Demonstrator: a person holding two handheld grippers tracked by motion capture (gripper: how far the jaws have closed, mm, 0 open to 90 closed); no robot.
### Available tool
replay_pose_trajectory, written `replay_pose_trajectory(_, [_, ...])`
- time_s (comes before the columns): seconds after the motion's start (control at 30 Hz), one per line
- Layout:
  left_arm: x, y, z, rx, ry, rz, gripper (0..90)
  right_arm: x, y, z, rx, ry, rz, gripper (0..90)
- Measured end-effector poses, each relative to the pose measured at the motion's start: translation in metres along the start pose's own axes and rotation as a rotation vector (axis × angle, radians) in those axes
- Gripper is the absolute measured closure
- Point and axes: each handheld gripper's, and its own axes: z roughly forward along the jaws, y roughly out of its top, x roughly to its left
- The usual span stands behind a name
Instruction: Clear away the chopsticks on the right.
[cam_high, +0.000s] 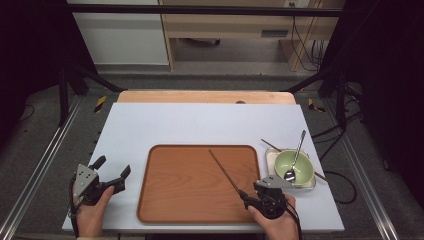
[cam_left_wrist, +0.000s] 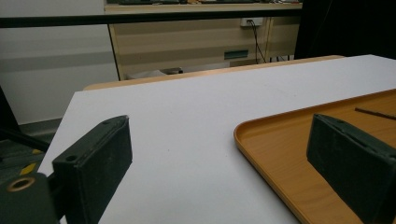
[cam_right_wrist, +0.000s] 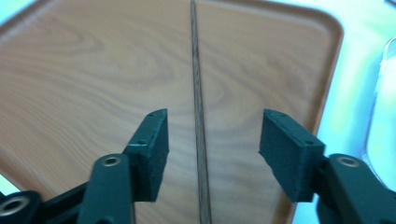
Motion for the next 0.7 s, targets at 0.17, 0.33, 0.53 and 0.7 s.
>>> replay_pose_trajectory(0.17, [0.001,-0.001,0.000,0.005,0.000,0.001,6.4,-0.008,0.016,-0.012,-0.046,-0.025,-0.025,30.3])
replay_pose_trajectory(0.33, [0.003,-0.001,-0.001,-0.003,0.007,-0.007,6.4,-0.025,0.035,-0.026,-0.080,-0.060,-0.045,21.9])
replay_pose_trajectory(0.53, [0.004,-0.001,-0.002,-0.006,0.011,-0.006,6.4,-0.049,0.057,-0.045,-0.144,-0.091,-0.058,14.7])
replay_pose_trajectory(0.7, [0.004,-0.002,-0.001,-0.004,0.010,-0.004,6.4,-0.070,0.073,-0.059,-0.169,-0.105,-0.094,10.8])
